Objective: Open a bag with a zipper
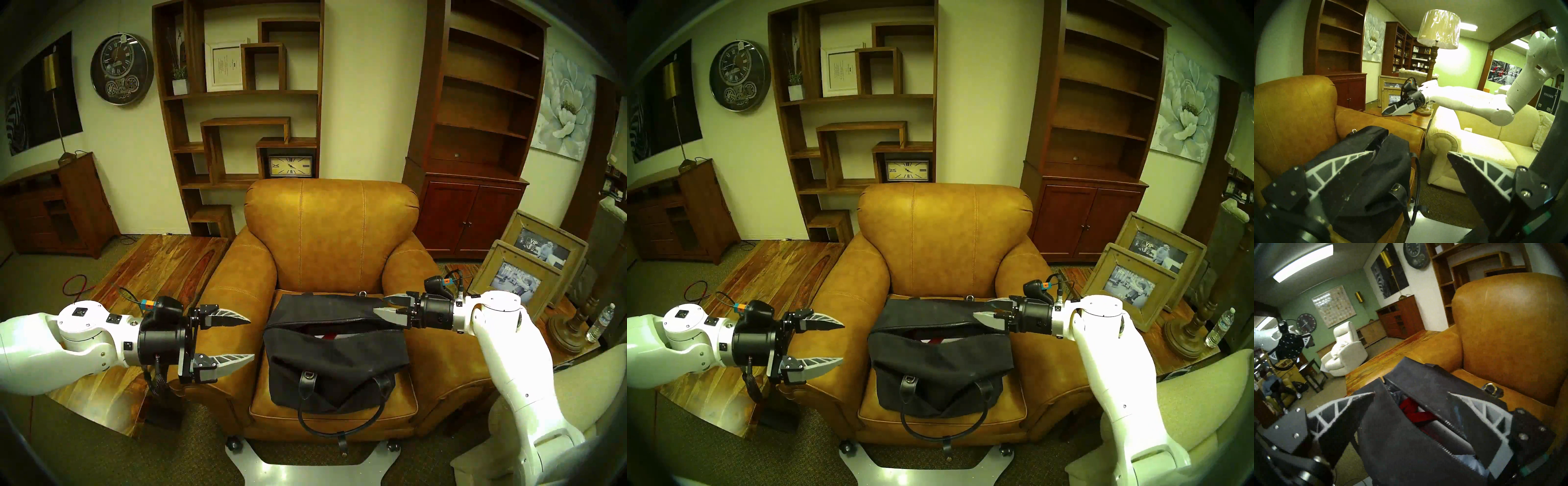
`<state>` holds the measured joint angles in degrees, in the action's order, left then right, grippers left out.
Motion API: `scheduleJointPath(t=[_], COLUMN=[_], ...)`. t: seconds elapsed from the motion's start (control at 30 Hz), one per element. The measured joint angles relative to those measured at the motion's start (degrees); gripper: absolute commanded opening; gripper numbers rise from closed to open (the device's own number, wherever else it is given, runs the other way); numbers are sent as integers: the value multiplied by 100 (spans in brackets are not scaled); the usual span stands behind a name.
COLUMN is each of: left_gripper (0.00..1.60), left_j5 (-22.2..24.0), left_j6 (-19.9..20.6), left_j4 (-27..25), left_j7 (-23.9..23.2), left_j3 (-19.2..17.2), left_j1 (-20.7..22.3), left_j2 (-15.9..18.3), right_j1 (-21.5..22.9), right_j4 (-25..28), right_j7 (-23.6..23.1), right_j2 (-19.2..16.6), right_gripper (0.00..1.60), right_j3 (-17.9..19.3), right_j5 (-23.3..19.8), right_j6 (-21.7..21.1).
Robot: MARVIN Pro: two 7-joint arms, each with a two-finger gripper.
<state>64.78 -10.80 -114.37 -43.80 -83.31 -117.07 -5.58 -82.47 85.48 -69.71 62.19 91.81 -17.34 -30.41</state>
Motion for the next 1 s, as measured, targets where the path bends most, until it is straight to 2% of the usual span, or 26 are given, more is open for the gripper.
scheduleJointPath(t=[0.2, 0.6, 0.83, 1.0], left_gripper=[160, 160, 160, 160], left_j5=[-458, -1279, -1626, -1855], left_j6=[436, 1311, 1720, 1932], left_j4=[-152, -442, -465, -447], left_j7=[165, 499, 587, 494], left_j3=[46, 273, 512, 714], left_j1=[99, 341, 686, 979], left_j2=[0, -55, -424, -711], right_j1=[-271, -774, -1107, -1249], right_j4=[464, 1328, 1913, 2123], right_j7=[-122, 638, 1175, 1511], right_j2=[-196, -458, -539, -584], right_gripper=[160, 160, 160, 160], right_j3=[-120, -144, -88, -114], right_j5=[79, 362, 382, 376], right_j6=[-401, -1168, -1690, -2018])
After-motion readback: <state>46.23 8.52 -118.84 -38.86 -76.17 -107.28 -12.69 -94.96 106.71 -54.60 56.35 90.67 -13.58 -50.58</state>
